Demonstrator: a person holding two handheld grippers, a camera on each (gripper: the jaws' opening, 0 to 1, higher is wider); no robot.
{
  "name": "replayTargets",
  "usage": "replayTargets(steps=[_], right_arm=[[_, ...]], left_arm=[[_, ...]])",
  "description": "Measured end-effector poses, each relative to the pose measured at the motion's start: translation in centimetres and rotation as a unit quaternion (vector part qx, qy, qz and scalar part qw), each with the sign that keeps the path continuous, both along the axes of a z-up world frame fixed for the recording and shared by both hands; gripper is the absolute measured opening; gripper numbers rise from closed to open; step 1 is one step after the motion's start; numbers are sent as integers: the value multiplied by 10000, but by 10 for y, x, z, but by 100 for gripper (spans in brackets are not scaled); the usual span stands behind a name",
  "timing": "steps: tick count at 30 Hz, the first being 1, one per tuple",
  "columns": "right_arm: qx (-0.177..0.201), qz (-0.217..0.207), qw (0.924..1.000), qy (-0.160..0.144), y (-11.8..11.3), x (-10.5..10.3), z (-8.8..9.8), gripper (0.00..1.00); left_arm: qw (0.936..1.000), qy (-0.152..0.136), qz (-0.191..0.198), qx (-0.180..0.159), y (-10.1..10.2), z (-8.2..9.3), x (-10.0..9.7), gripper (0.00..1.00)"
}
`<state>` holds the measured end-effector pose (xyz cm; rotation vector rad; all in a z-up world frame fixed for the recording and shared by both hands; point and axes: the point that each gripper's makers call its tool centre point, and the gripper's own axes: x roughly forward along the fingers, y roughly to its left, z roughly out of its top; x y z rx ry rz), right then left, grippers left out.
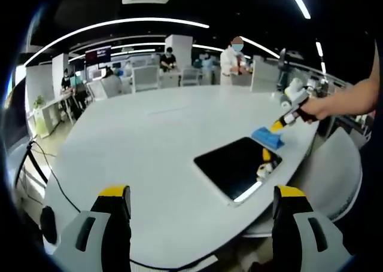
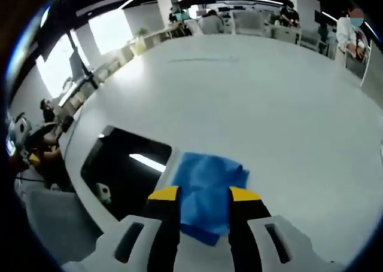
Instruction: Wipe the mirror surface with the cleaning cloth until all visible marks leave the cleaned area.
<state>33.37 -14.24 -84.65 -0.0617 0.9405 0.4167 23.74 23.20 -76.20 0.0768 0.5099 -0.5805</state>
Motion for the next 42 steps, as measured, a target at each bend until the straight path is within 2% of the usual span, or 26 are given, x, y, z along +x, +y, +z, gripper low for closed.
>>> replayTargets(steps=[1,2,5,9,12,14,16,17,20,24,26,28,29,34,39,42], right_arm=[[-63,-38,10000,47,-1,0,-3,22],[-328,-73,9994,128,-7,0,-8,20],[-192,-101,9997,120,0,3,-9,15],[-484,-41,9986,195,-6,3,-18,12],[-384,-56,9990,235,-6,1,-21,13],[-304,-50,9989,350,-4,-2,-25,6],[-493,42,9984,289,-8,-3,-24,2],[-435,10,9986,300,-7,-3,-22,0],[-370,-62,9987,338,-8,-5,-12,0],[-101,-102,9976,672,0,-17,-13,0],[-292,26,9968,741,-1,-22,-19,0],[-297,-6,9968,740,-2,-22,-23,5],[-320,-45,9966,753,-3,-22,-25,11],[-472,4,9975,523,0,-14,-28,20],[-785,157,9964,274,3,-11,-29,20],[-746,197,9967,255,5,-11,-29,13]], left_arm=[[10000,-3,-2,7,0,0,0,99],[10000,-5,21,4,2,1,1,99],[10000,4,48,-1,4,0,2,99],[10000,14,19,21,3,-1,2,99],[10000,7,20,19,3,0,2,99],[10000,9,17,28,3,0,1,99],[10000,17,31,50,5,-1,1,99],[10000,15,43,50,6,0,1,99],[10000,-15,86,41,10,3,2,99],[9999,-13,111,49,11,2,3,99],[9999,-3,121,40,12,0,2,99],[9999,3,104,49,11,-1,2,99],[9999,5,97,48,10,0,2,99],[9999,14,98,50,10,-1,1,99],[9999,43,97,88,11,-3,-1,99],[9999,54,106,90,11,-4,-2,99]])
